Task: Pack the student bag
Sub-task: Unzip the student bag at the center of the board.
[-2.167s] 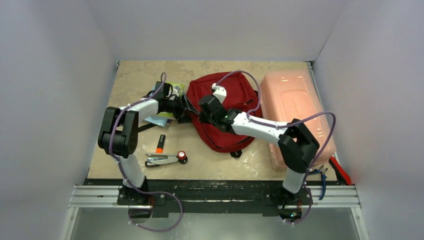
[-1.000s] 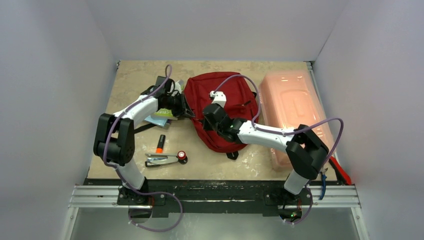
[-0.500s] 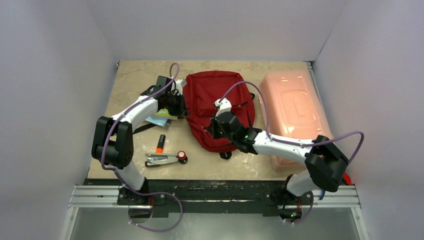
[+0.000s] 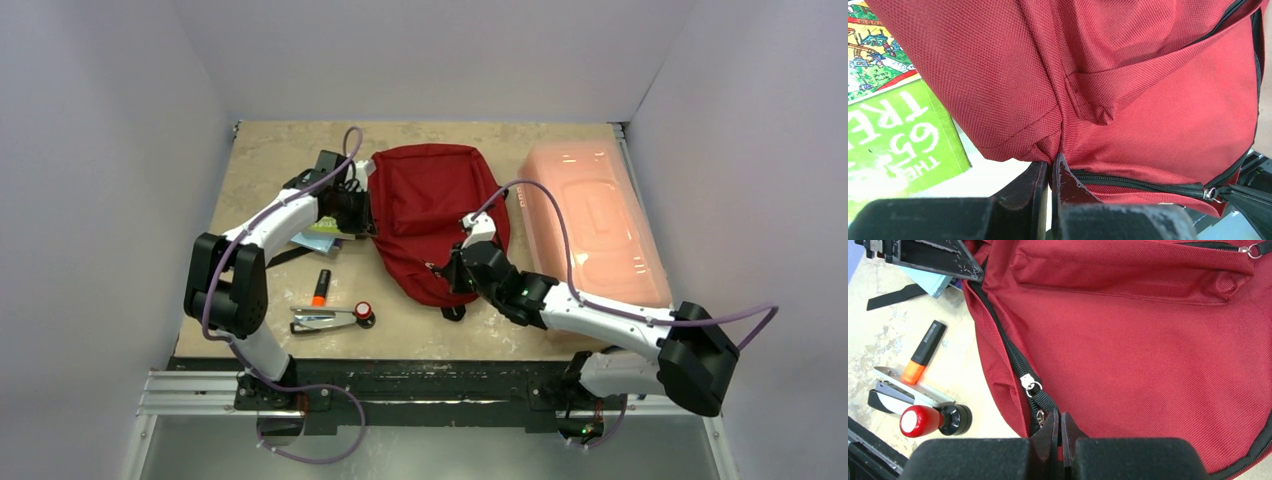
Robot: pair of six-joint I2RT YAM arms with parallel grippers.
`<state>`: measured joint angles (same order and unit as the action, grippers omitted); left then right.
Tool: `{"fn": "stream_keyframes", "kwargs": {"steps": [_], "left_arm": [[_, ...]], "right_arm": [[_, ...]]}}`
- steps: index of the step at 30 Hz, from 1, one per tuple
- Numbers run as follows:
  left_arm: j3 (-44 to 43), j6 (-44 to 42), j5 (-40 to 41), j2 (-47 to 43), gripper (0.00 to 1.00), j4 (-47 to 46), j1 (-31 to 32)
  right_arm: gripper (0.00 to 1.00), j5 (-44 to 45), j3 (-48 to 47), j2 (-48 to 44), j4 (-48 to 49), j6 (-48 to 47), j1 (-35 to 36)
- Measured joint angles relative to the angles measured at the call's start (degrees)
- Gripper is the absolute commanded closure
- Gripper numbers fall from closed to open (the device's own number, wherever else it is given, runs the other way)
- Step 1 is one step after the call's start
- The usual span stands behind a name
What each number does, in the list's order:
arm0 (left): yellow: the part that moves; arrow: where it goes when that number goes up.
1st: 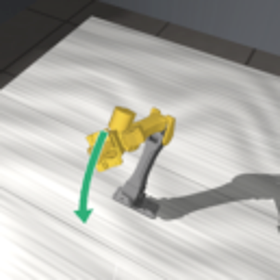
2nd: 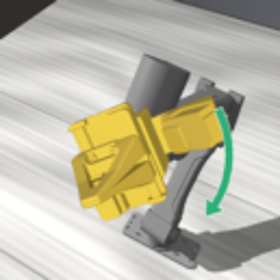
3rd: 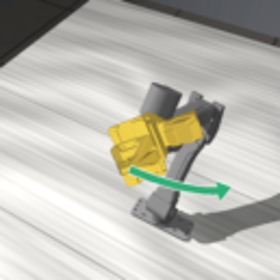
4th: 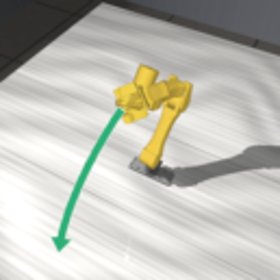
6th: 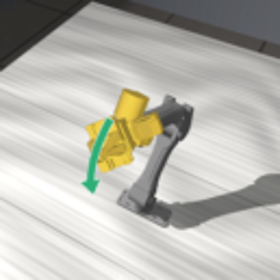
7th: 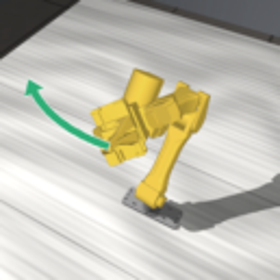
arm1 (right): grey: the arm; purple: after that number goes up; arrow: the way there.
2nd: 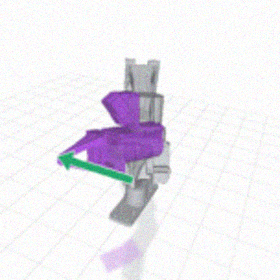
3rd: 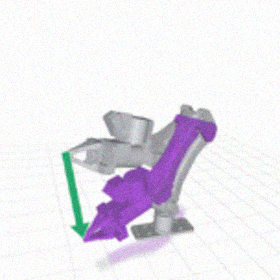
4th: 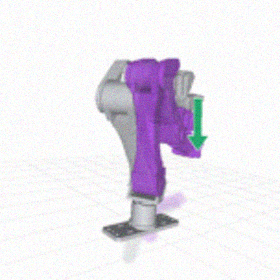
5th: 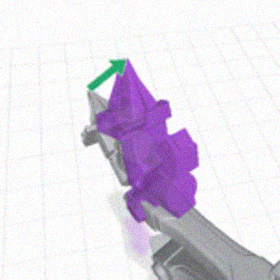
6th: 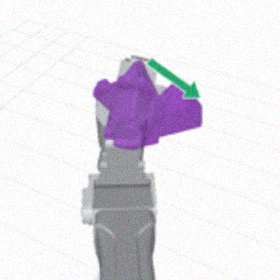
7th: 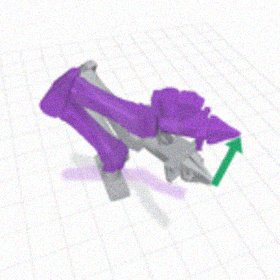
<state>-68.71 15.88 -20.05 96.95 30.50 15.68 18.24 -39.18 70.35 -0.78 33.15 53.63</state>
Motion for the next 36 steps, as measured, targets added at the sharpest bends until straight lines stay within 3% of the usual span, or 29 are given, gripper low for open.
{"fn": "stream_keyframes", "kwargs": {"steps": [4,8,11,15,21,25,29,33,36], "left_arm": [[-2.54,1.31,2.01,-0.2,0.53,3.02,1.51],[-2.93,5.29,4.35,-3.54,0.28,5.01,2.08],[-2.69,8.74,5.31,-8.96,0.26,6.67,2.12],[-0.72,15.34,5.33,-19.5,0.3,8.33,2.47],[5.75,33.2,4.68,-29.4,0.35,9.42,7.15],[9.9,47.36,7.61,-28.89,0.37,9.49,14.75],[10.58,56.59,8.57,-24.98,0.44,7.17,17.51],[10.29,61.02,8.41,-18.29,0.45,2.14,17.73],[9.27,61.37,8.81,-14.25,0.41,1.62,18.71]], "right_arm": [[1.0,0.46,-0.33,0.15,-1.18,0.94,0.0],[1.0,1.55,-1.22,2.16,-2.8,1.86,0.0],[1.0,2.12,-2.32,4.07,-3.45,2.97,-0.02],[1.0,2.16,-4.42,7.48,-3.37,4.59,-0.02],[1.0,1.55,-4.48,9.01,-2.38,5.9,-0.02],[1.0,1.55,-4.46,8.22,-2.05,5.88,-0.02],[1.0,1.57,-4.04,5.44,-1.6,5.86,-0.02],[1.0,1.62,-3.1,2.78,-1.25,5.86,-0.02],[1.0,1.51,-2.49,2.34,-0.79,5.77,-0.02]]}}
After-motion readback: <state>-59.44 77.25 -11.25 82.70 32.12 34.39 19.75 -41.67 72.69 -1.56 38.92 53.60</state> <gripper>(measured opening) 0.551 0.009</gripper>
